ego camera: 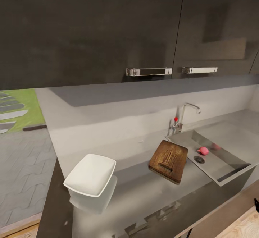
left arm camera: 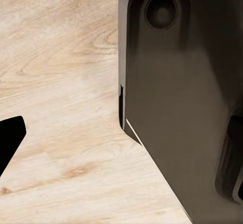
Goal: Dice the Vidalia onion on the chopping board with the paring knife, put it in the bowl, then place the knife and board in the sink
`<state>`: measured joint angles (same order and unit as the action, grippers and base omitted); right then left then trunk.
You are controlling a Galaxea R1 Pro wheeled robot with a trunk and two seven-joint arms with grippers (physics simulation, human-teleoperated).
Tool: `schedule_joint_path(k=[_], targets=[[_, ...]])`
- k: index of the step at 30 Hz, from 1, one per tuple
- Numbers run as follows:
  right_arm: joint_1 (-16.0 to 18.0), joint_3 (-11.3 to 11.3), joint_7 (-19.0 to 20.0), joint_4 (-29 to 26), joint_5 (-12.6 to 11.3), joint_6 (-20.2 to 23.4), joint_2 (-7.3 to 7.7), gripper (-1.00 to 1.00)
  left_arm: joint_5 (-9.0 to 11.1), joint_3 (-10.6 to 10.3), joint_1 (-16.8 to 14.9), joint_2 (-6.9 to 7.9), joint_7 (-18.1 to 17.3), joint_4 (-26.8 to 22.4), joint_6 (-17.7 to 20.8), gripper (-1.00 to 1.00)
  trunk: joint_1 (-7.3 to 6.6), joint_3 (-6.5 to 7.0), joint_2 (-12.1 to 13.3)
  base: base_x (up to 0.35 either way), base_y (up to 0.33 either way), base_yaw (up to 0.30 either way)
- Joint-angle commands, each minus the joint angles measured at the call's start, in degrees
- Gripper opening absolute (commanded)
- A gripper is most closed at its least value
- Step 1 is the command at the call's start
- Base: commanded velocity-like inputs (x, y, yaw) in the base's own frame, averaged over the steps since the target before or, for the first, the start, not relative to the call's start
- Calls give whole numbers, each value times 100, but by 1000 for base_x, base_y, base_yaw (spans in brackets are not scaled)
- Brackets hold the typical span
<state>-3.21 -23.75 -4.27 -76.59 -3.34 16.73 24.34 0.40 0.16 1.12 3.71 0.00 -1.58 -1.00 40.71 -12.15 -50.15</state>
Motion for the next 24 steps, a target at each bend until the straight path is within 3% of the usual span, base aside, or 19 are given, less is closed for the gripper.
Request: schedule_joint_path(k=[1,2,4,7,9,10,14,17,20,21,23,24], targets=[[6,6,-34,-132,-220,96,146,100,4,1,3,-1,0,-9,-7,100,1,-5,-4,0,0,0],[12,4,-36,-212,-460,161,307,100,4,0,3,-1,0,-9,-7,100,1,-5,-4,0,0,0],[16,3,-37,-264,-760,237,485,100,4,-3,3,-2,0,-9,-6,100,1,-5,-4,0,0,0],[20,-4,-35,-326,-1658,577,984,100,4,-4,3,-7,0,-9,-6,100,1,-5,-4,0,0,0],[21,-5,-33,-337,-2024,717,1177,100,4,-5,3,-13,0,-9,-6,100,1,-5,-4,0,0,0],[22,-6,-32,-344,-2365,817,1357,100,4,-4,3,-19,0,-9,-6,100,1,-5,-4,0,0,0],[21,-7,-18,-367,-3215,961,1833,100,4,-6,3,-42,0,-9,-6,100,1,-5,-4,0,0,0],[22,-7,-8,-433,-3596,987,2004,100,4,-7,3,-62,0,-9,-6,100,1,-5,-4,0,0,0],[108,16,0,-516,-4142,995,2060,100,4,-6,3,-98,0,-9,-6,100,1,-5,-4,0,0,0],[168,66,3,-531,-4334,996,2067,100,4,-6,3,-110,0,-9,-6,100,1,-5,-4,0,0,0],[243,170,4,-541,-4499,994,2066,100,4,-6,3,-118,0,-9,-6,100,1,-5,-4,0,0,0],[326,344,5,-547,-4636,986,2061,100,4,-7,3,-124,0,-9,-6,100,1,-5,-4,0,0,0]])
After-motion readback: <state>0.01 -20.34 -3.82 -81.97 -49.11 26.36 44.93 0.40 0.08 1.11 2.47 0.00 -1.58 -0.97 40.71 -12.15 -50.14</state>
